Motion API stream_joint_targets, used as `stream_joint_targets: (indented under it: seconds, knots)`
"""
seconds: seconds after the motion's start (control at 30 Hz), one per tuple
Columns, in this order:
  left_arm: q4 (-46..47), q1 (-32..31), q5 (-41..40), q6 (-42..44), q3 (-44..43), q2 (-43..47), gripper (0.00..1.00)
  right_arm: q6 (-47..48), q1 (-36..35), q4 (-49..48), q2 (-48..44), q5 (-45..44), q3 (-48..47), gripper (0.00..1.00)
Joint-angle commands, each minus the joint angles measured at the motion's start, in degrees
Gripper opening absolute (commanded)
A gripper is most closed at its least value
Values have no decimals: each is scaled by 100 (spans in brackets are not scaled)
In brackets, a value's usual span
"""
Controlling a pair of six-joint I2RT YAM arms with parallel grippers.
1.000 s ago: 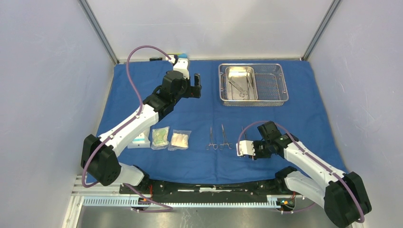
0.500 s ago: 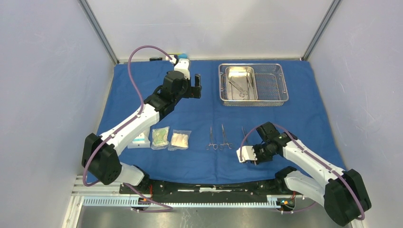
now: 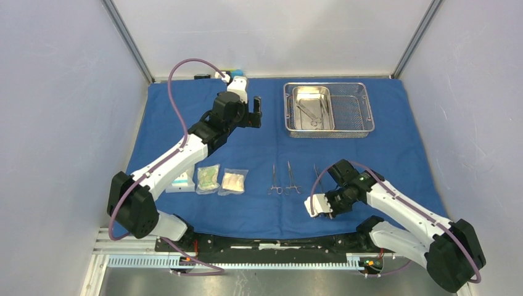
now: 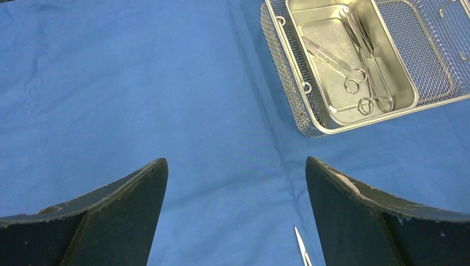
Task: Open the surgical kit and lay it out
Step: Adjust the medical item in the surgical kit.
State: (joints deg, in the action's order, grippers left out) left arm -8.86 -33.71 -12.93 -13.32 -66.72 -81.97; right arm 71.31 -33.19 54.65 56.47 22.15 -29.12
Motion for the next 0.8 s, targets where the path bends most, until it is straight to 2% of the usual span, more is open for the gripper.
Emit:
stream_joint_targets:
  seconds: [0.0,0.1,0.23,0.5,0.77]
  knots:
    - [221,23,-39,288,-254,-39,100,269,-31,439,-130,316,-546,27]
    - [211,23,-62,336,-272,-42,100,152,-25,247,-228,83,-780,27]
    - [190,23,-88,413,-298,-39,100,-400,71,-476,-187,-285,-1079,25]
    - [192,23,-72,427,-289,-25,100,-1745,550,-2068,344,-104,-1025,27]
    - [202,23,-28,407,-267,13,100,-1760,651,-2594,563,-472,-469,23]
